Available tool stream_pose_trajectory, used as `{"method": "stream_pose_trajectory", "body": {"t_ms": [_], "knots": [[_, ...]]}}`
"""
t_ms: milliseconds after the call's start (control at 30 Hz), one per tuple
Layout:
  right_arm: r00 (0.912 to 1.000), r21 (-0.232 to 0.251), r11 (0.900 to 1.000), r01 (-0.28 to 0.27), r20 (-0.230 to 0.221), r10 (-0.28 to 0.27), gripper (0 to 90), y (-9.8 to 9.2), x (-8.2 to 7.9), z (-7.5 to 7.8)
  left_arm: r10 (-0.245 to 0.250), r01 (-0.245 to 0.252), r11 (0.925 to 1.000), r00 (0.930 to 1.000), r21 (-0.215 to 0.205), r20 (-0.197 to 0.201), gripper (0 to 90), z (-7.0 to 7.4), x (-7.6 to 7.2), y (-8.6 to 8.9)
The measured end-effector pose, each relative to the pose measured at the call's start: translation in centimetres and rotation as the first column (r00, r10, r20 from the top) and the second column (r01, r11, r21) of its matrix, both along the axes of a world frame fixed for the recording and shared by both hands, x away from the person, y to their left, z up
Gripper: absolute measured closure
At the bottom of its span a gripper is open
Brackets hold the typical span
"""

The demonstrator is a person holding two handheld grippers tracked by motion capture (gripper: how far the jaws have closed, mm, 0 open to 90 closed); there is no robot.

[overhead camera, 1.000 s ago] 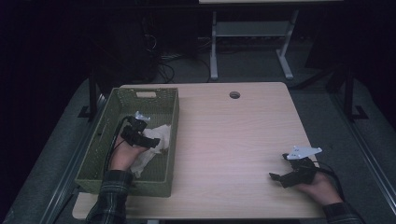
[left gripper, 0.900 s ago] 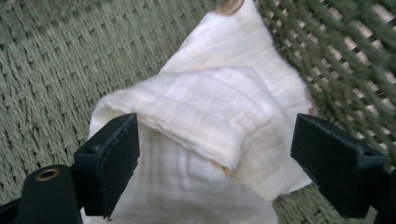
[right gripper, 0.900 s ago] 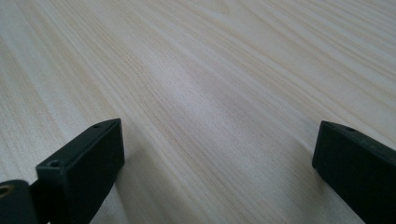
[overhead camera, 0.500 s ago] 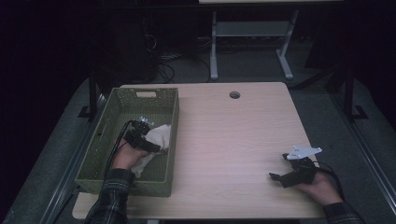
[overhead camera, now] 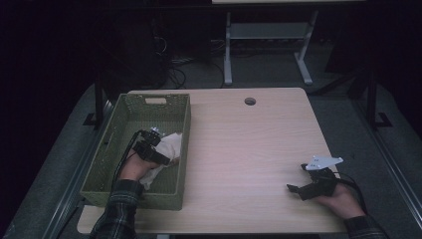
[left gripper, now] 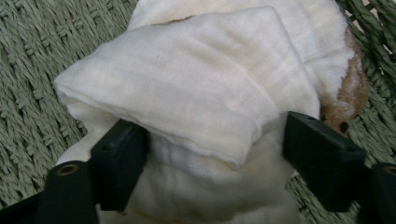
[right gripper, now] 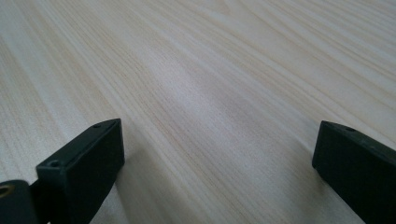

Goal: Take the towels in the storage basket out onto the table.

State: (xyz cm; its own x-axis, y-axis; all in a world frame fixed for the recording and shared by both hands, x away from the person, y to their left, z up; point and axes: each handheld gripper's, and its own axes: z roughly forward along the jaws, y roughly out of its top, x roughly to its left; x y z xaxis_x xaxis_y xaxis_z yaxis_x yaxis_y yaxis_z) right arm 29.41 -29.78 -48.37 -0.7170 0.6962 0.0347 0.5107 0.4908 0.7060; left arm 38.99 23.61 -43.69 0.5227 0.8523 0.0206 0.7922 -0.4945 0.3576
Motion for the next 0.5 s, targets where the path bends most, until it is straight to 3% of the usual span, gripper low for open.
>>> {"method": "stream_pose_trajectory", "body": {"t_ms": [33, 67, 133, 167, 233, 333, 500], "knots": [[1.0000, 0.000, 1.000, 0.000, 0.000, 0.000, 1.8, 0.0, 0.0, 0.0, 0.001, -0.001, 1.0000, 1.0000, -0.001, -0.004, 28.8, 0.1, 0.0, -0.1], [1.0000, 0.000, 1.000, -0.001, 0.001, 0.001, 1.8, 0.0, 0.0, 0.0, 0.005, -0.005, 1.0000, 1.0000, 0.000, -0.006, 39.2, 0.2, -0.1, -0.1], [1.0000, 0.000, 1.000, -0.001, 0.001, 0.001, 1.8, 0.0, 0.0, 0.0, -0.001, 0.001, 1.0000, 1.0000, 0.005, -0.008, 51.4, 0.6, -0.2, -0.1], [1.0000, 0.000, 1.000, -0.001, 0.001, 0.001, 1.8, 0.0, 0.0, 0.0, 0.005, -0.005, 1.0000, 0.9998, -0.006, -0.019, 51.4, 0.8, -0.2, -0.1], [1.0000, 0.000, 1.000, -0.001, 0.001, 0.001, 1.8, 0.0, 0.0, 0.0, 0.015, -0.015, 0.9998, 0.9994, -0.012, -0.030, 69.4, 1.1, -0.3, 0.1], [1.0000, 0.000, 1.000, 0.000, 0.001, 0.000, 1.8, 0.0, 0.0, 0.0, 0.016, -0.017, 0.9994, 0.9992, -0.029, -0.037, 72.4, 1.3, -0.3, 0.2], [1.0000, 0.000, 1.000, -0.001, 0.001, 0.001, 1.8, 0.0, 0.0, 0.0, 0.012, -0.011, 0.9979, 0.9999, -0.063, 0.012, 73.8, 2.4, -0.7, 0.5]]}}
